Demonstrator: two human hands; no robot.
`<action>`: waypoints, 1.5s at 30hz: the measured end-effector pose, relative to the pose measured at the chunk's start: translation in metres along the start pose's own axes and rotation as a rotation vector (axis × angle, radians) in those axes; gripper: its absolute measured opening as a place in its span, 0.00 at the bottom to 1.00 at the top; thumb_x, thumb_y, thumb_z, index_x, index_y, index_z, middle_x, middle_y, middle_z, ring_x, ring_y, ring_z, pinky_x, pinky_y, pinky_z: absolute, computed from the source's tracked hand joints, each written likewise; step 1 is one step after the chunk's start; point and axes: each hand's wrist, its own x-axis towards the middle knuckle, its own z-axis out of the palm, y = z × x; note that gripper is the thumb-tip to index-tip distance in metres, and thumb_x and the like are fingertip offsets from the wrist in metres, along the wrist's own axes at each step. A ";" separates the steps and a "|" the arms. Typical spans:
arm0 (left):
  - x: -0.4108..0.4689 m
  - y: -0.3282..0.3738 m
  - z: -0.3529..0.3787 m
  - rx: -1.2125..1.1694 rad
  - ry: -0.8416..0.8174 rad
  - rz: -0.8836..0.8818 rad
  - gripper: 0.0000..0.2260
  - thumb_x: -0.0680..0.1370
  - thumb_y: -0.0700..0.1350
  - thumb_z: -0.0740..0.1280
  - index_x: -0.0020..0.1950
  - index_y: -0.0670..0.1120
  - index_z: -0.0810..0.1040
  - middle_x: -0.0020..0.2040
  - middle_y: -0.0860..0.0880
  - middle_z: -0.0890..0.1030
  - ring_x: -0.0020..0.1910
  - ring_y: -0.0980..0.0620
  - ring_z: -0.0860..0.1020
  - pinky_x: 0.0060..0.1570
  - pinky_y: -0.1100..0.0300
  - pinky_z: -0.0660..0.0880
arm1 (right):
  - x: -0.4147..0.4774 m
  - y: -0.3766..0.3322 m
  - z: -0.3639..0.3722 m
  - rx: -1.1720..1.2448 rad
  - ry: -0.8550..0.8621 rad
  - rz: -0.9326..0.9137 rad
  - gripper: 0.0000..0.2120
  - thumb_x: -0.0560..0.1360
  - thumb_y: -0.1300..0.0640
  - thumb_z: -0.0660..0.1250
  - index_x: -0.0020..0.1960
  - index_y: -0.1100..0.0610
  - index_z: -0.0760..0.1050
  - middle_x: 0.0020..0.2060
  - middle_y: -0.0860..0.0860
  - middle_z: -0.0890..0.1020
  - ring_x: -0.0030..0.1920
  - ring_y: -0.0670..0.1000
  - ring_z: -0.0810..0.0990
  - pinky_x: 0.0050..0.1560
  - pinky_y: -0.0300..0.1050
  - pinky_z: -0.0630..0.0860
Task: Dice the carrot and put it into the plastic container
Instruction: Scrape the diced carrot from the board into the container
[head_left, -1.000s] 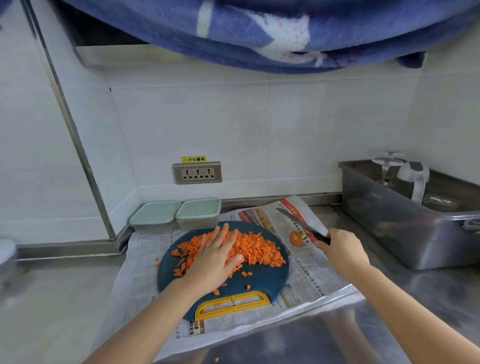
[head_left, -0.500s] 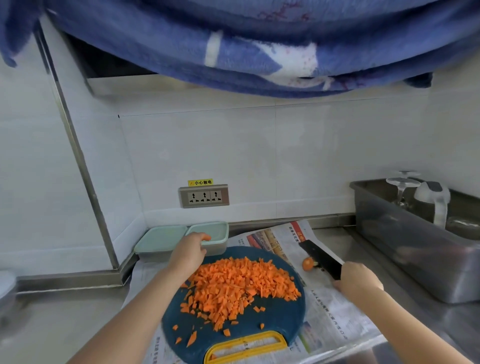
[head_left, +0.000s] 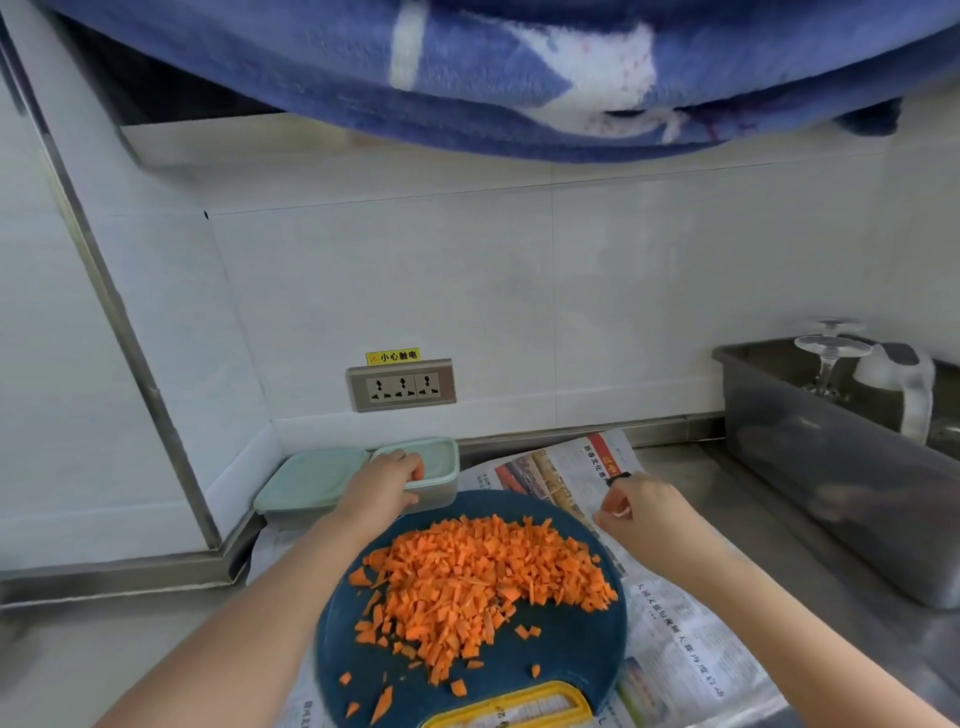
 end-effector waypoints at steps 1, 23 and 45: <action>0.000 0.003 -0.003 -0.013 0.021 0.012 0.08 0.75 0.43 0.69 0.50 0.50 0.73 0.49 0.53 0.74 0.50 0.52 0.74 0.44 0.60 0.68 | -0.001 -0.003 0.001 0.058 0.014 -0.011 0.08 0.78 0.50 0.64 0.53 0.53 0.77 0.48 0.45 0.76 0.46 0.44 0.75 0.40 0.32 0.69; -0.068 0.112 -0.099 -1.285 -0.376 -0.008 0.50 0.54 0.61 0.81 0.72 0.50 0.67 0.68 0.45 0.71 0.67 0.45 0.70 0.69 0.47 0.66 | -0.049 -0.064 -0.028 1.028 -0.290 -0.258 0.52 0.57 0.42 0.77 0.75 0.44 0.55 0.63 0.50 0.74 0.57 0.47 0.78 0.48 0.39 0.79; -0.067 0.099 -0.099 -1.787 -0.377 -0.044 0.46 0.46 0.67 0.78 0.59 0.47 0.77 0.49 0.44 0.83 0.45 0.45 0.82 0.41 0.52 0.80 | -0.049 -0.021 -0.065 0.944 -0.416 -0.380 0.48 0.58 0.33 0.75 0.73 0.38 0.58 0.64 0.52 0.73 0.57 0.48 0.79 0.44 0.41 0.78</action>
